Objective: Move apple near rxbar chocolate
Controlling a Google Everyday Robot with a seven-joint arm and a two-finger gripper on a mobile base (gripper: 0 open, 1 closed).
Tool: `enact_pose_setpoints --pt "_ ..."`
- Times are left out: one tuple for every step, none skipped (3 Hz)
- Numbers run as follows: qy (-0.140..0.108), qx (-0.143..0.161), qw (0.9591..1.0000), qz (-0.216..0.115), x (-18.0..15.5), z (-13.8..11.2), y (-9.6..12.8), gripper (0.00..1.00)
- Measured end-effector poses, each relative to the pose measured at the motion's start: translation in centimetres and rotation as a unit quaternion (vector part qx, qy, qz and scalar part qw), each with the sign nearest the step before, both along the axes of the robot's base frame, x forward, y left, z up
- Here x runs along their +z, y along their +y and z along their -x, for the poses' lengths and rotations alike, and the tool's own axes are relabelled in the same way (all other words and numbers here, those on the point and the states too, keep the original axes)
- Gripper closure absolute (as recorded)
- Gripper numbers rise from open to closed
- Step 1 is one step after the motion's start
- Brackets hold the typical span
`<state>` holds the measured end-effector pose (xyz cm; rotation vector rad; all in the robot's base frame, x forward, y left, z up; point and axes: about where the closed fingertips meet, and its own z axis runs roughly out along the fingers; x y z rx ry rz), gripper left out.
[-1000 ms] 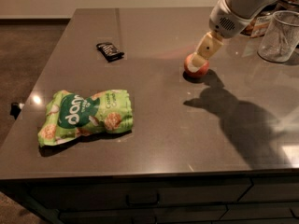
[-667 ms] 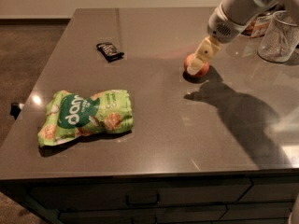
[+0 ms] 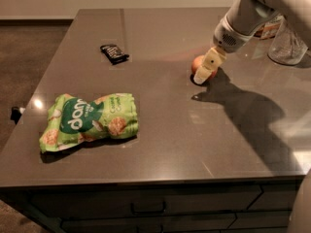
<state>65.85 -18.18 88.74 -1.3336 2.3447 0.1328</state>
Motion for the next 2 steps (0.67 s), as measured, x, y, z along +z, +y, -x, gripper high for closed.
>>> enact_pose_setpoints --pt "0.010 0.000 0.9999 -0.001 -0.90 -0.23 0.30 0.16" --pt "0.016 -0.001 0.9999 -0.004 -1.33 -0.80 0.88 0.48"
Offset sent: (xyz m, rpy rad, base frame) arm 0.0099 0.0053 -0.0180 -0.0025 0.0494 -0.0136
